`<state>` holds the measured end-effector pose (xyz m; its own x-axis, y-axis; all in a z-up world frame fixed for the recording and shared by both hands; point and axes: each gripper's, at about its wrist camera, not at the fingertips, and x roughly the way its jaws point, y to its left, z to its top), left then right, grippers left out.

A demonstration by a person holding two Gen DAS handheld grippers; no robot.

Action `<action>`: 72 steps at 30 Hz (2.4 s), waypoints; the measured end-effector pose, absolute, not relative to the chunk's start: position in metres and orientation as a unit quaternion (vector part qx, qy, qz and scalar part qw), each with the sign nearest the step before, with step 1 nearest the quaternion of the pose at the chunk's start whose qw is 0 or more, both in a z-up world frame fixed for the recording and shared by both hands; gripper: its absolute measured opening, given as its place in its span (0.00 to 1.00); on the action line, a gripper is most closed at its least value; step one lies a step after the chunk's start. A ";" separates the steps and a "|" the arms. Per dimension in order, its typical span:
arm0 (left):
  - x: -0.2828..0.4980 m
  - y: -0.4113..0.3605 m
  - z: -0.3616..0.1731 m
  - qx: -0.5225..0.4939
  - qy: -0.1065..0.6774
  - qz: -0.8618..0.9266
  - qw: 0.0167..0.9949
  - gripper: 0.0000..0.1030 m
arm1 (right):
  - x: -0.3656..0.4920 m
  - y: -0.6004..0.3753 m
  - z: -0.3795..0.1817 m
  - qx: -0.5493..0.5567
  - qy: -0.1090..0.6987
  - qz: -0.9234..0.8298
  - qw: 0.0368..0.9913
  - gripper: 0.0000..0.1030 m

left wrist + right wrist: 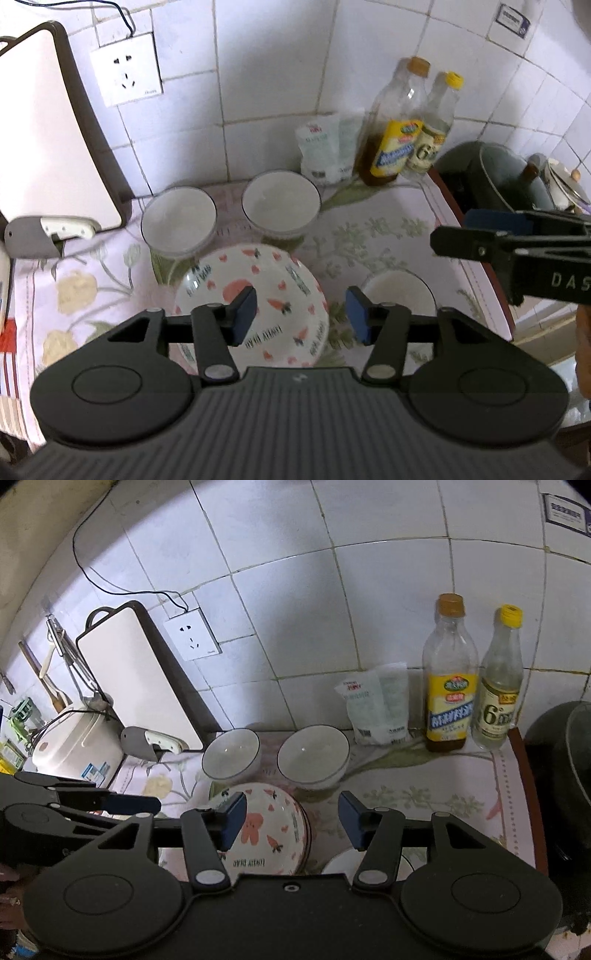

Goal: Organize plates and bowls
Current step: 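Open both tools and move them toward the white bowls by the wall, then grip the rim of a white bowl by the wall with both tools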

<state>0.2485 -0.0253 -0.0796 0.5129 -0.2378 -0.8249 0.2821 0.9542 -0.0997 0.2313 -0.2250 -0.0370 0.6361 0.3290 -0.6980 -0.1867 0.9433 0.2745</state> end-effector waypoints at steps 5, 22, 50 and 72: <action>0.280 -0.012 -0.094 0.017 0.472 -0.153 0.868 0.56 | 0.256 -0.219 -0.054 0.105 0.397 0.130 0.902 0.59; 0.393 -0.008 -0.172 -0.017 0.467 -0.145 0.872 0.54 | 0.347 -0.225 -0.161 0.195 0.419 0.058 0.885 0.59; 0.458 -0.045 -0.248 0.072 0.526 -0.116 0.840 0.08 | 0.415 -0.218 -0.231 0.248 0.495 -0.007 0.833 0.14; 0.367 -0.046 -0.146 0.069 0.504 -0.159 0.846 0.09 | 0.323 -0.212 -0.124 0.228 0.471 0.002 0.852 0.15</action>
<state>0.3674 -0.0458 -0.1464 0.4416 -0.1992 -0.8748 0.3374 0.9403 -0.0437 0.3231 -0.2118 -0.1243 0.5568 0.2181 -0.8015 0.2110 0.8961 0.3905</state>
